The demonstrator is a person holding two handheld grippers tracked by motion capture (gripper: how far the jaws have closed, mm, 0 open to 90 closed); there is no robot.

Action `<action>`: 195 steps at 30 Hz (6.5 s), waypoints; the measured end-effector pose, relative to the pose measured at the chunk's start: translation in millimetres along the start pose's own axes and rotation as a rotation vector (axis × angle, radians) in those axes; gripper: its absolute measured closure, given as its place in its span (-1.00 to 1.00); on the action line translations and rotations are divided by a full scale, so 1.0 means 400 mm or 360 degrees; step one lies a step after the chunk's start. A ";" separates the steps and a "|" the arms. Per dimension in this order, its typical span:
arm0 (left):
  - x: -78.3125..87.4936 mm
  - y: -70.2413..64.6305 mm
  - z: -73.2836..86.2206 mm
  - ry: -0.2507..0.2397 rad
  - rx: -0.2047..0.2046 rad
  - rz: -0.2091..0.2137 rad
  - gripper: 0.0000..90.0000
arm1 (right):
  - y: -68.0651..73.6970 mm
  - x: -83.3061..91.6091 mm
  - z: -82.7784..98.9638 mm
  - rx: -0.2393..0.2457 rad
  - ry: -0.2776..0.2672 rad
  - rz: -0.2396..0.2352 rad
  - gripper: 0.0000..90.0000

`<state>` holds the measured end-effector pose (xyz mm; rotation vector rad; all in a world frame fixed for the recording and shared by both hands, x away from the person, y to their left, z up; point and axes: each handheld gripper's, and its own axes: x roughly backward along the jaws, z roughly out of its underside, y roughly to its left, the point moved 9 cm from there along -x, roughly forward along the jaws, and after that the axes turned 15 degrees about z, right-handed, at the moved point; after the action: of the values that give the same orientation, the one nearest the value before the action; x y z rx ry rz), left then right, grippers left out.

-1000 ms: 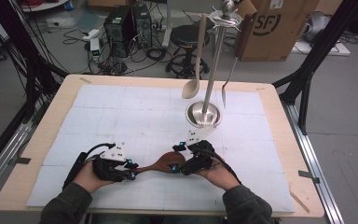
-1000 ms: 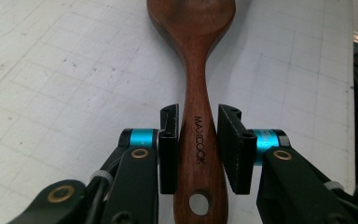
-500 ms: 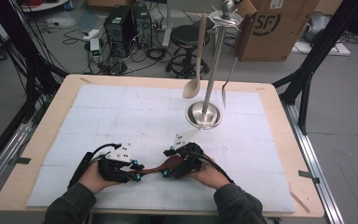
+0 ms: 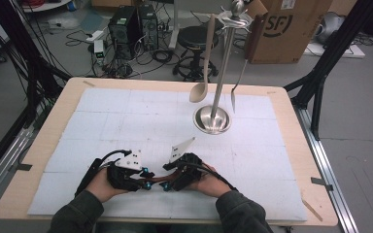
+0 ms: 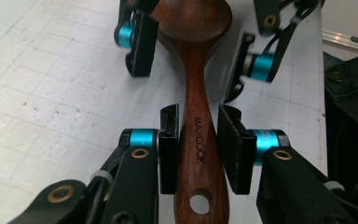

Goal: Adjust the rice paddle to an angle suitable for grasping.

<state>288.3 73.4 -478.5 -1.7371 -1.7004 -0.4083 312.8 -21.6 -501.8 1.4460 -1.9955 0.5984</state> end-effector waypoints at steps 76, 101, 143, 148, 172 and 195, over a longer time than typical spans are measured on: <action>0.106 0.049 -0.007 -0.0351 0.0146 -0.0217 -0.30 | -0.074 0.108 -0.052 -0.0339 -0.0206 0.0009 0.68; 0.107 0.039 -0.027 -0.0425 0.0143 -0.0162 0.00 | -0.044 0.081 -0.070 -0.0323 -0.0217 -0.0040 0.72; 0.090 0.012 -0.062 -0.0469 0.0077 -0.0139 -0.20 | -0.063 0.126 -0.167 -0.0534 -0.0487 0.0017 0.71; 0.086 0.010 -0.062 -0.0463 0.0078 -0.0124 -0.14 | -0.043 0.122 -0.190 -0.0494 -0.0512 0.0010 0.71; 0.081 0.008 -0.051 -0.0389 0.0051 -0.0104 0.53 | -0.017 0.122 -0.201 -0.0405 -0.0561 0.0098 0.70; 0.078 0.006 -0.050 -0.0371 -0.0003 -0.0113 0.73 | -0.001 0.124 -0.189 -0.0294 -0.0610 -0.0011 0.61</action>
<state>298.3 84.6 -444.5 -1.7860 -1.9297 -0.2458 317.2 -5.5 -413.1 1.5379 -2.2640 0.1306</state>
